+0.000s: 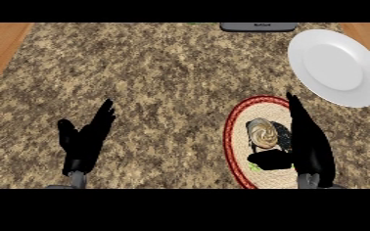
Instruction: Pick the cupcake from the placemat and place it in the plate
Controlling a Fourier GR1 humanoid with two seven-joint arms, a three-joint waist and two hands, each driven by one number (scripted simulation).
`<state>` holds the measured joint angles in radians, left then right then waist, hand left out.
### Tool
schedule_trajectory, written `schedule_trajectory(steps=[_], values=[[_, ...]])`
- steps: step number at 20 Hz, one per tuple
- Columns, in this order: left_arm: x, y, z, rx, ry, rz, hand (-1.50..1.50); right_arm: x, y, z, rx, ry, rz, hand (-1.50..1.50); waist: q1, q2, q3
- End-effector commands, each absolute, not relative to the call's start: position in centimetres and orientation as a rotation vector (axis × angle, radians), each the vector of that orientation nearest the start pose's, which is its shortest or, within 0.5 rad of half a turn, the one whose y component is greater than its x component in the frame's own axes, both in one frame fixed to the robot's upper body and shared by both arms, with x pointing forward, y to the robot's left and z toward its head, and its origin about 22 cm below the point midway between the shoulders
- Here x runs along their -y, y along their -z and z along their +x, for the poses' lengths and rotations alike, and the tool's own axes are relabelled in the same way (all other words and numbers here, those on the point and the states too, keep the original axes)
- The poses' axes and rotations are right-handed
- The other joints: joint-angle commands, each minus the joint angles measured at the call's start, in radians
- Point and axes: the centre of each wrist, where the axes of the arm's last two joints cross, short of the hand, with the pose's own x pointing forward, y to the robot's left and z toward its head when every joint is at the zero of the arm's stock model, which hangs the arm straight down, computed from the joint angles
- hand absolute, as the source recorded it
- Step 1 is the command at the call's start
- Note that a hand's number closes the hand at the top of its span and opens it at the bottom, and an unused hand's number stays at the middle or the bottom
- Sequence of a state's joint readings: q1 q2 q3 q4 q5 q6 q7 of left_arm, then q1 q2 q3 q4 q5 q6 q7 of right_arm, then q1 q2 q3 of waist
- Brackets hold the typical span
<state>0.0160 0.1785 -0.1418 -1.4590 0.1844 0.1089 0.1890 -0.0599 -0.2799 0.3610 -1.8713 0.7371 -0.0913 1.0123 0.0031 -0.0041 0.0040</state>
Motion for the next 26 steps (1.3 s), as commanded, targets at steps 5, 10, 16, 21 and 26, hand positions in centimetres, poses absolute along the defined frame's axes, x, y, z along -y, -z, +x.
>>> schedule_trajectory(steps=[5,10,16,21,26], values=[[-24.2,4.7,23.1,1.185,0.001,0.006,0.00,17.8,-4.8,23.5,0.867,-0.507,-0.952,-1.50,-0.003,0.004,-0.004],[-24.0,2.5,25.2,1.186,0.009,0.015,0.00,19.1,-5.2,24.7,0.845,-0.508,-0.931,-1.50,-0.003,0.004,-0.004],[-22.5,4.3,22.1,1.187,0.024,-0.007,0.00,18.1,-2.5,25.9,0.827,-0.556,-0.898,-1.50,0.002,0.005,-0.004],[-23.4,4.3,22.4,1.176,0.021,-0.011,0.00,19.4,-2.1,26.0,0.801,-0.706,-0.877,1.50,0.000,0.005,-0.004],[-24.4,4.0,23.9,1.181,0.013,-0.014,0.00,17.5,-2.6,25.1,0.830,-0.711,-0.944,1.50,-0.005,0.004,-0.004]])
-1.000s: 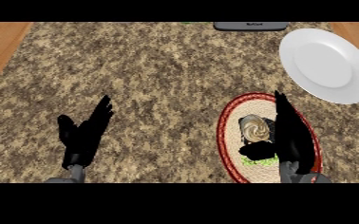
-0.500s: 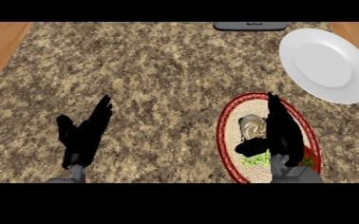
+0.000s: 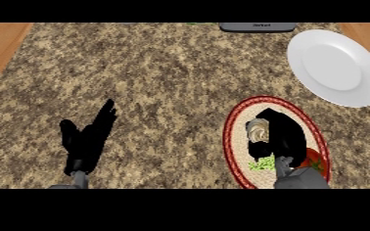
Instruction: Pick the cupcake from the placemat and place it in the plate
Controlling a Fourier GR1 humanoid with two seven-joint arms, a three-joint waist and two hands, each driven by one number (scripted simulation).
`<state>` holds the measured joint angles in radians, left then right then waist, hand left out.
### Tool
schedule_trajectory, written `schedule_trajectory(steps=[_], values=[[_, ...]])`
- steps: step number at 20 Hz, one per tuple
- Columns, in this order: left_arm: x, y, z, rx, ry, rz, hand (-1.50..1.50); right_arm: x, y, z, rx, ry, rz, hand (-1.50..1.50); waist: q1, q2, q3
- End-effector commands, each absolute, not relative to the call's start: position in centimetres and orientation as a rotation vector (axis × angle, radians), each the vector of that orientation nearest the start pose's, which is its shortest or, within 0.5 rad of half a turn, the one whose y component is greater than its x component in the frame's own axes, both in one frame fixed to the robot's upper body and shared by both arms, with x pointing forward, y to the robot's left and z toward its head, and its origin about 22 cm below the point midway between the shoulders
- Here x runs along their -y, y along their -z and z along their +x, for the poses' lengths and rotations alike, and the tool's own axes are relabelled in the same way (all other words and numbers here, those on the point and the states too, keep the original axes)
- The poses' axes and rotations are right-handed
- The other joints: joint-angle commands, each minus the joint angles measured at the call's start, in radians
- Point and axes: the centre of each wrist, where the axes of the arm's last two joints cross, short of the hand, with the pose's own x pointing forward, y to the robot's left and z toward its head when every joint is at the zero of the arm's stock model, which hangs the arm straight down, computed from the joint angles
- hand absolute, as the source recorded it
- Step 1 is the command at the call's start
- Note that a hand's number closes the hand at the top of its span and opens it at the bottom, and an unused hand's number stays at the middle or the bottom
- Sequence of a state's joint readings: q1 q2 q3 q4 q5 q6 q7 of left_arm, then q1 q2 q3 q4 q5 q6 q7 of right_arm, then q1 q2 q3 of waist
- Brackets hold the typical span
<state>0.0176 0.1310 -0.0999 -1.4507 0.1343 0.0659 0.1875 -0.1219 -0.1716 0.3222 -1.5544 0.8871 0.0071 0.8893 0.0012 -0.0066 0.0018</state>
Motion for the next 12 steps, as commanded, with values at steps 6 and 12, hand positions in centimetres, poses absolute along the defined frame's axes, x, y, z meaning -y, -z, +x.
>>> schedule_trajectory(steps=[6,12], values=[[-24.9,4.7,22.4,1.189,0.005,0.020,0.00,19.5,-2.4,25.1,0.939,-0.680,-1.067,1.50,-0.004,0.006,-0.002],[-24.6,3.3,23.0,1.187,-0.028,0.007,0.00,16.6,-3.6,20.1,1.484,-1.135,-0.654,1.50,-0.022,-0.007,0.001]])
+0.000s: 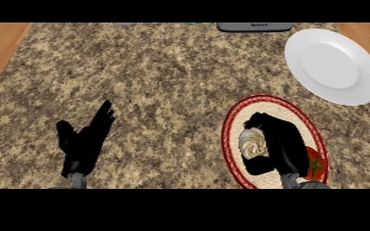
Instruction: Pick the cupcake from the placemat and place it in the plate
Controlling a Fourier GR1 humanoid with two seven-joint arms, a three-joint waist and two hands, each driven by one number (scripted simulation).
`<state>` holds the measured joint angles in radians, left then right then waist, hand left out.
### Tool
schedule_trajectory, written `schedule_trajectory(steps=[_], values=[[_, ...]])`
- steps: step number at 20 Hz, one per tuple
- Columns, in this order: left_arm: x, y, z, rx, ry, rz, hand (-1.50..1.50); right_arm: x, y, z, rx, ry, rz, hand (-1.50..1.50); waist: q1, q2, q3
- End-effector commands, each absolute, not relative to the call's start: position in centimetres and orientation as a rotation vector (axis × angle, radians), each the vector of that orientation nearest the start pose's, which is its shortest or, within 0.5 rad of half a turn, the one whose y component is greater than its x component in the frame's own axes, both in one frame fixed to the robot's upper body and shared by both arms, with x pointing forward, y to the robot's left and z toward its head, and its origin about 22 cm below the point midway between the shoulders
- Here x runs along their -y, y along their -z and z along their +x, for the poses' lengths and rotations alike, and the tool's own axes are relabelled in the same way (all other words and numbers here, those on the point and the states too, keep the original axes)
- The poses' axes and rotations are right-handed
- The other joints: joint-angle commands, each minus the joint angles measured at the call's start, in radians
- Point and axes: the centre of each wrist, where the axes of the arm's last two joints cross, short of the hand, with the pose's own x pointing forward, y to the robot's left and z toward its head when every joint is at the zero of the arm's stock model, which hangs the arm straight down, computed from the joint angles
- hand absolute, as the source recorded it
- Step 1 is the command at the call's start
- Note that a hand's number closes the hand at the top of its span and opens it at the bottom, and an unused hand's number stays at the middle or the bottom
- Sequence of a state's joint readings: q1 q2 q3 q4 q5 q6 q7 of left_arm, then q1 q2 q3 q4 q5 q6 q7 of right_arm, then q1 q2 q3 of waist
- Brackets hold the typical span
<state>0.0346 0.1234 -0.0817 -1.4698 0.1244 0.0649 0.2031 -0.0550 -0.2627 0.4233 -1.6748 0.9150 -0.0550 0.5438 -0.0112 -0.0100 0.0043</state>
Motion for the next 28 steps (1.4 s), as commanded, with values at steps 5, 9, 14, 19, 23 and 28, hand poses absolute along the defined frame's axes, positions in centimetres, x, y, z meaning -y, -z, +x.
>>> schedule_trajectory(steps=[5,9,14,19,23,28], values=[[-25.6,3.3,22.0,1.180,-0.048,0.031,0.00,21.2,-7.2,17.4,1.850,-1.110,-0.596,1.50,-0.038,-0.005,0.000],[-26.5,3.9,21.7,1.187,-0.050,0.045,0.00,25.9,-9.3,15.8,1.919,-0.912,-0.575,1.50,-0.031,0.004,-0.002],[-25.1,3.0,22.6,1.180,-0.024,0.027,0.00,32.4,-9.4,17.0,1.906,-0.608,-0.605,1.50,-0.011,0.009,-0.002],[-23.5,3.1,23.1,1.188,-0.003,0.006,0.00,37.5,-6.3,18.9,1.881,-0.428,-0.582,1.50,0.012,0.012,-0.002],[-23.5,2.2,22.9,1.185,0.021,-0.007,0.00,40.5,-6.9,22.6,1.905,-0.338,-0.567,1.50,0.022,0.012,-0.003],[-24.3,2.6,23.9,1.200,0.029,-0.011,0.00,42.7,-5.4,27.7,1.907,-0.308,-0.750,1.50,0.040,0.018,-0.003]])
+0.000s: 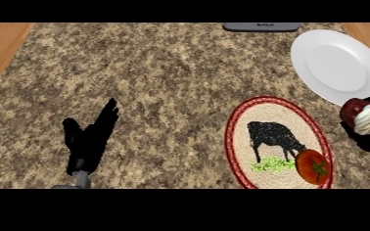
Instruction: Pick the cupcake from the placemat and place it in the plate
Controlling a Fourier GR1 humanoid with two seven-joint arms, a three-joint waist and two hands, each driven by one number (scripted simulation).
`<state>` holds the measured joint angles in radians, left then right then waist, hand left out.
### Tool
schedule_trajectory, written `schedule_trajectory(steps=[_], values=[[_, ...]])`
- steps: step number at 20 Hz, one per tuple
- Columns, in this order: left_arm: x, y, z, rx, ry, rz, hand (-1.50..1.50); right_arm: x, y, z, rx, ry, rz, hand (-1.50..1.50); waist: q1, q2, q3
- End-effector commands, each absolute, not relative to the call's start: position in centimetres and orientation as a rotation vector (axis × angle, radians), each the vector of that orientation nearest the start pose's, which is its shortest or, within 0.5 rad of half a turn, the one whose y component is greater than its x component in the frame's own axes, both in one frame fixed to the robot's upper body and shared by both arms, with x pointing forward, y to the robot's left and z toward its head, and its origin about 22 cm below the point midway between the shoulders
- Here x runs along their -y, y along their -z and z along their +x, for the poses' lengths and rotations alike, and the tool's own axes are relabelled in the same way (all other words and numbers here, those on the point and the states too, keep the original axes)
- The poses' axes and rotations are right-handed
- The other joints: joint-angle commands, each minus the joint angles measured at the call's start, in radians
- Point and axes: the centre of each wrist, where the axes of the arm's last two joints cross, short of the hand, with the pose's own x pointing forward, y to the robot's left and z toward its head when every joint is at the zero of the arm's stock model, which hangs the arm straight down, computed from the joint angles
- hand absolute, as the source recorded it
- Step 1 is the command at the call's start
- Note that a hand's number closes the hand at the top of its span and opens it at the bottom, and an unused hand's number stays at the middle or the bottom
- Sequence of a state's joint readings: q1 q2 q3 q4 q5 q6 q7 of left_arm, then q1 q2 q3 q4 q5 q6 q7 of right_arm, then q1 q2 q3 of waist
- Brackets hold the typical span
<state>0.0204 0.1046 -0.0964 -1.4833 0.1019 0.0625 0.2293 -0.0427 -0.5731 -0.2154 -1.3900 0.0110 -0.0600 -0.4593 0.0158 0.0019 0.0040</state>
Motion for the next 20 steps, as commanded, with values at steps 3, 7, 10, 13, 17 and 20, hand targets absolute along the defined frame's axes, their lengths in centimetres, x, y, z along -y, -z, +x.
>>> schedule_trajectory(steps=[3,7,10,13,17,20], values=[[-23.7,3.1,24.4,1.199,0.029,-0.023,0.00,45.2,-5.9,29.8,1.899,-0.221,-0.787,1.50,0.016,0.009,-0.002],[-21.4,1.8,24.0,1.201,0.054,-0.047,0.00,46.5,-6.2,32.4,1.913,-0.237,-0.809,1.50,0.037,0.013,0.000],[-23.1,2.2,24.8,1.215,0.050,-0.018,0.00,46.5,-7.6,34.6,1.898,-0.217,-0.803,1.50,0.042,0.017,0.000],[-21.1,2.4,23.9,1.221,0.065,-0.050,0.00,48.4,-8.6,34.3,1.907,-0.211,-0.830,1.50,0.049,0.020,0.001],[-22.4,2.1,25.0,1.230,0.073,-0.040,0.00,48.8,-8.0,34.2,1.901,-0.210,-0.843,1.50,0.064,0.033,0.004],[-21.6,2.7,24.5,1.225,0.101,-0.069,0.00,49.2,-7.8,33.9,1.589,-0.437,-0.931,-1.50,0.091,0.042,0.000]])
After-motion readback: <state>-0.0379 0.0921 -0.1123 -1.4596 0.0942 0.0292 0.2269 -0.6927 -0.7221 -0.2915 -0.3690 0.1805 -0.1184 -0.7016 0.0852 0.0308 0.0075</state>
